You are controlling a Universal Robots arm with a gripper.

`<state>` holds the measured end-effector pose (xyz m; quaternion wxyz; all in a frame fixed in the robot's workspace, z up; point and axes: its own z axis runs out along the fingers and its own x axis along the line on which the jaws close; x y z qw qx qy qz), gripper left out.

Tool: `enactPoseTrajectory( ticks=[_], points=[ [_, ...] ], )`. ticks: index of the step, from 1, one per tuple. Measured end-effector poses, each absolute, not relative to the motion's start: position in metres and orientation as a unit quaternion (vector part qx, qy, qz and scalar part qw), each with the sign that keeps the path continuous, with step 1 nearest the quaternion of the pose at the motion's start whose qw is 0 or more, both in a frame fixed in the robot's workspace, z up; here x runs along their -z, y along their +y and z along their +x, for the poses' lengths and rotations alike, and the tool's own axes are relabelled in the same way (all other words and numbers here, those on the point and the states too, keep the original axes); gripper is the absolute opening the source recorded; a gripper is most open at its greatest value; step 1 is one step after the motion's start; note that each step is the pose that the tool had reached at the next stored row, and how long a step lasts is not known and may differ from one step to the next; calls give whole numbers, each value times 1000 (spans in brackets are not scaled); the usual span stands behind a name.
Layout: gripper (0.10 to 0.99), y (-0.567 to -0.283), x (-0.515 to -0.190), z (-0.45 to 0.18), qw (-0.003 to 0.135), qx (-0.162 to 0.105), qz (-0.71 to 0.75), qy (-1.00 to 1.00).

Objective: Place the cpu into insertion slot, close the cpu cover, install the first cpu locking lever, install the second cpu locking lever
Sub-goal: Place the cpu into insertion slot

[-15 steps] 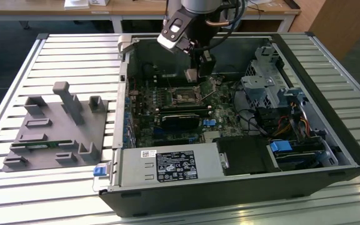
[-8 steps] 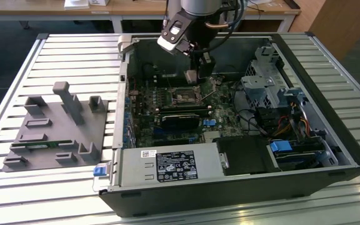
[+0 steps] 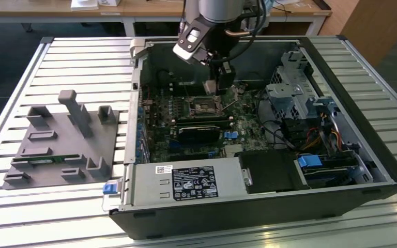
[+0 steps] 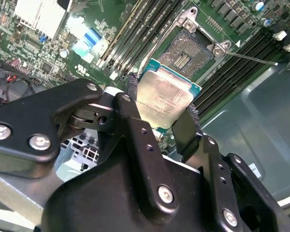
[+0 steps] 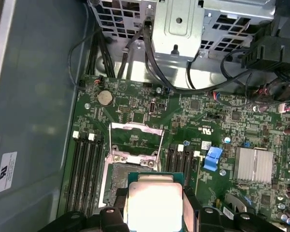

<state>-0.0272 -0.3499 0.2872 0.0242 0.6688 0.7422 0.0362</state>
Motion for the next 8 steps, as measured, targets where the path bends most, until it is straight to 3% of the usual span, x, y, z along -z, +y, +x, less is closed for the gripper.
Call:
enactPoseTrajectory(
  ticks=[8],
  points=[
    [537,-348,-274,-27,22,-31,683,730]
  ],
)
